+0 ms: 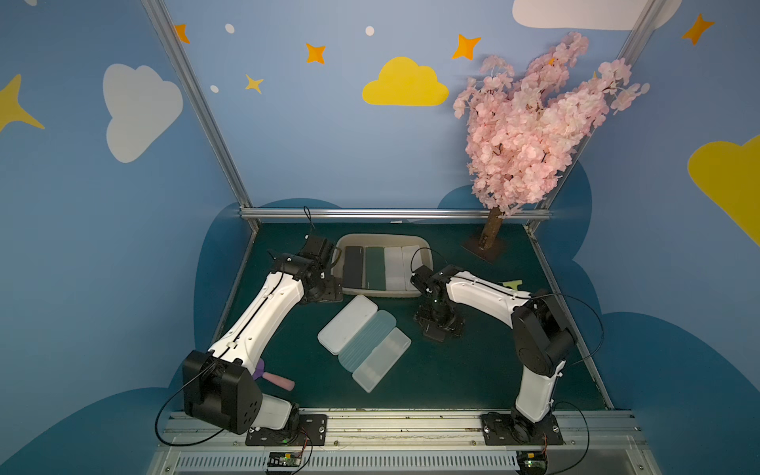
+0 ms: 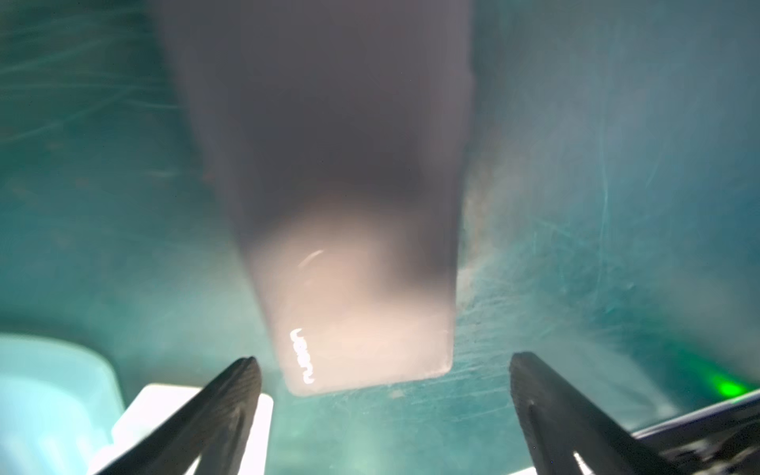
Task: Put the pencil case into the storage box
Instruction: Pick up the pencil case from the center of the board.
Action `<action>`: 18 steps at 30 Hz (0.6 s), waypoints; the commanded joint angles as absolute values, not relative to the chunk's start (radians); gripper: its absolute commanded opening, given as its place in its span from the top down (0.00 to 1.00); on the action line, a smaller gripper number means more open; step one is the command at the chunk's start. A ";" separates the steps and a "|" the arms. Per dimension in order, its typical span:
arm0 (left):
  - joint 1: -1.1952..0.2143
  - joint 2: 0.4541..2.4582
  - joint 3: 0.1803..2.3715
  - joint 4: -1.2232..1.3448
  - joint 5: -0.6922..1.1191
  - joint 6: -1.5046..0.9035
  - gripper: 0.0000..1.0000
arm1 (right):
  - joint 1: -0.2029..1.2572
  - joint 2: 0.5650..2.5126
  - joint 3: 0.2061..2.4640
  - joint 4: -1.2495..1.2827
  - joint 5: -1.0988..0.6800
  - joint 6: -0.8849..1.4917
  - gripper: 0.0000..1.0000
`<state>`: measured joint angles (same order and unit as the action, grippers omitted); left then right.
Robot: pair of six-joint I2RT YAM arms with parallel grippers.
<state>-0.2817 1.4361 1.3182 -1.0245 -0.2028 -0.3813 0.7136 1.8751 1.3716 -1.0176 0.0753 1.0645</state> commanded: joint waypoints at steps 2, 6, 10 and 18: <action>-0.270 1.460 1.370 -1.039 -0.216 -0.378 0.06 | 0.673 1.885 1.391 -1.029 0.105 0.954 0.01; -0.262 1.481 1.399 -1.047 -0.215 -0.382 0.06 | 0.617 1.886 1.336 -0.971 0.064 0.948 0.01; -0.260 1.499 1.421 -1.057 -0.215 -0.391 0.06 | 0.589 1.904 1.291 -0.904 0.010 0.929 0.01; -0.260 1.531 1.464 -1.096 -0.219 -0.396 0.06 | 0.590 1.939 1.316 -0.854 -0.033 0.920 0.01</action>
